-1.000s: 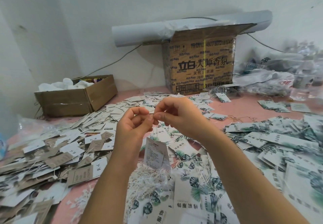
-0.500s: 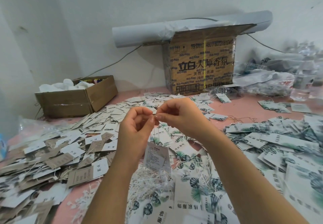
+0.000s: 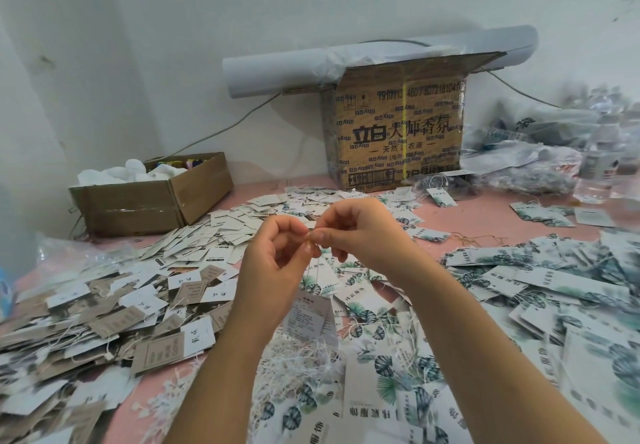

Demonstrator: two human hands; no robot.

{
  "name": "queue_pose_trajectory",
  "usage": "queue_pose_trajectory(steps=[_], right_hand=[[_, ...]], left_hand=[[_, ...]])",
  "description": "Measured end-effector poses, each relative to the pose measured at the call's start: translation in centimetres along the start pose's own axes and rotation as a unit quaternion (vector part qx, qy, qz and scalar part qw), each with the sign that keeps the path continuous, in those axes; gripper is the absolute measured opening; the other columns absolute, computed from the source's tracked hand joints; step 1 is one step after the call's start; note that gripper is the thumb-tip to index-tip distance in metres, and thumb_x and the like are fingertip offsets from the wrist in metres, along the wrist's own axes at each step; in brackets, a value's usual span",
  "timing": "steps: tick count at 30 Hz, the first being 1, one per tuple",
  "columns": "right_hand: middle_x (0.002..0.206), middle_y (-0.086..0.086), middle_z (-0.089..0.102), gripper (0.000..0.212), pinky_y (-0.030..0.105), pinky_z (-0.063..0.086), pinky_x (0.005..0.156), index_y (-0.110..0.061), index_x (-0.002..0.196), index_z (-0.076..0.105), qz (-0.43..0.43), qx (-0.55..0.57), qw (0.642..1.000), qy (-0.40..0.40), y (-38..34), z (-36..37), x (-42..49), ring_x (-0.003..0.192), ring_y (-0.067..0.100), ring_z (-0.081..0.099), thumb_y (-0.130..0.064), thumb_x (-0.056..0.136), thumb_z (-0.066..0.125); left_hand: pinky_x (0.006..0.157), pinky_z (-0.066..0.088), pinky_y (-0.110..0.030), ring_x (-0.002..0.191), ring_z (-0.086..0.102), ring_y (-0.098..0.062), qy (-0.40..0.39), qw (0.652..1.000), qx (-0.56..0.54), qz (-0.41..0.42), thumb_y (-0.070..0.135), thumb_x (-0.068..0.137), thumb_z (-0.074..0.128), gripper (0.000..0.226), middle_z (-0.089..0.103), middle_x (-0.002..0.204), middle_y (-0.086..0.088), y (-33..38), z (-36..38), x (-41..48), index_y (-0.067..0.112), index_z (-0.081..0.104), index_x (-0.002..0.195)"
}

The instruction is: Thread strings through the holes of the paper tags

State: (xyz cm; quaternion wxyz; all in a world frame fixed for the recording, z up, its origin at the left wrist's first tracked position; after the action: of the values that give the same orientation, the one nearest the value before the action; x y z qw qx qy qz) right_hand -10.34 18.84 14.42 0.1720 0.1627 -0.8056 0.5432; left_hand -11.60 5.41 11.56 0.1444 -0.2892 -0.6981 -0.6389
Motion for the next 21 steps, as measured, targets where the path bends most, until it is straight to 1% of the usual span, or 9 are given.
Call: queue_pose_trajectory(steps=[3,5,6,8,10,13,17,21], right_hand=[[0.055,0.002,0.059,0.013,0.021,0.044,0.047,-0.012,0.067,0.065,-0.005,-0.006,1.000,-0.004,-0.1,-0.1,-0.1,0.046,0.008,0.049,-0.007,0.076,0.073],[0.055,0.001,0.060,0.014,0.018,0.044,0.046,-0.011,0.066,0.066,-0.011,0.014,1.000,-0.007,-0.2,-0.2,-0.1,0.045,0.007,0.049,-0.005,0.077,0.072],[0.055,-0.001,0.062,0.014,0.017,0.044,0.046,-0.011,0.067,0.066,-0.014,0.031,0.999,-0.011,-0.3,-0.2,-0.1,0.045,0.006,0.049,-0.003,0.077,0.071],[0.053,-0.006,0.063,0.016,0.015,0.045,0.046,-0.010,0.067,0.066,-0.018,0.064,0.998,-0.018,-0.5,-0.2,-0.2,0.044,0.003,0.051,0.001,0.079,0.068],[0.052,-0.006,0.063,0.018,0.017,0.048,0.049,-0.011,0.070,0.067,-0.015,0.090,0.995,-0.032,-0.5,0.0,-0.2,0.046,0.004,0.055,0.003,0.080,0.065],[0.052,-0.004,0.062,0.020,0.018,0.051,0.053,-0.008,0.074,0.066,-0.017,0.114,0.992,-0.047,-0.6,0.2,-0.3,0.049,0.006,0.059,0.009,0.081,0.061],[0.053,-0.006,0.061,0.022,0.019,0.050,0.054,-0.011,0.074,0.063,-0.028,0.092,0.995,-0.037,-0.9,0.4,-0.2,0.050,0.006,0.057,0.009,0.083,0.059],[0.059,0.002,0.056,0.022,0.021,0.049,0.053,-0.010,0.075,0.055,-0.028,0.074,0.997,-0.017,-1.1,0.9,0.0,0.049,0.008,0.053,0.007,0.088,0.053]], left_hand=[[0.067,0.053,-0.019,0.074,0.067,-0.011,-0.009,1.000,0.005,0.005,-0.001,0.085,0.060,0.022,0.070,0.075,0.002,0.1,0.1,0.0,0.020,0.054,0.088],[0.063,0.051,-0.015,0.070,0.066,-0.008,0.002,1.000,-0.025,0.004,0.010,0.082,0.065,0.014,0.070,0.072,0.005,0.3,0.2,-0.1,0.018,0.054,0.087],[0.062,0.049,-0.014,0.067,0.064,-0.006,0.015,0.999,-0.045,-0.001,0.018,0.077,0.066,0.015,0.069,0.070,0.005,0.4,0.1,-0.1,0.017,0.055,0.086],[0.060,0.048,-0.013,0.063,0.061,-0.003,0.041,0.997,-0.064,-0.013,0.029,0.068,0.067,0.023,0.067,0.068,0.006,0.4,-0.1,-0.1,0.018,0.056,0.085],[0.060,0.049,-0.016,0.061,0.058,-0.004,0.059,0.996,-0.059,-0.025,0.032,0.065,0.068,0.025,0.065,0.068,0.007,0.3,-0.4,0.0,0.019,0.057,0.084],[0.061,0.050,-0.020,0.061,0.056,-0.007,0.060,0.996,-0.059,-0.042,0.036,0.065,0.067,0.026,0.064,0.069,0.008,0.1,-0.7,0.1,0.019,0.058,0.083],[0.056,0.048,-0.016,0.057,0.054,-0.005,0.051,0.993,-0.080,-0.069,0.042,0.062,0.066,0.034,0.064,0.067,0.008,-0.1,-0.5,0.0,0.016,0.060,0.083],[0.054,0.040,-0.019,0.055,0.046,-0.003,0.056,0.991,-0.062,-0.102,0.052,0.060,0.063,0.041,0.059,0.062,0.013,-0.5,-0.2,0.0,0.018,0.061,0.082]])
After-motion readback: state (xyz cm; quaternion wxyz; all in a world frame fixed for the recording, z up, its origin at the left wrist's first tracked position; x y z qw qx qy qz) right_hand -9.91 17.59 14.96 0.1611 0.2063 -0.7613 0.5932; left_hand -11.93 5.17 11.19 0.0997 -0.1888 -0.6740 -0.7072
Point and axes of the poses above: each hand's wrist, its own x-axis towards the middle knuckle, its own z-axis out of the palm, y = z × x, the point moved 3 cm from there along x, towards the middle knuckle
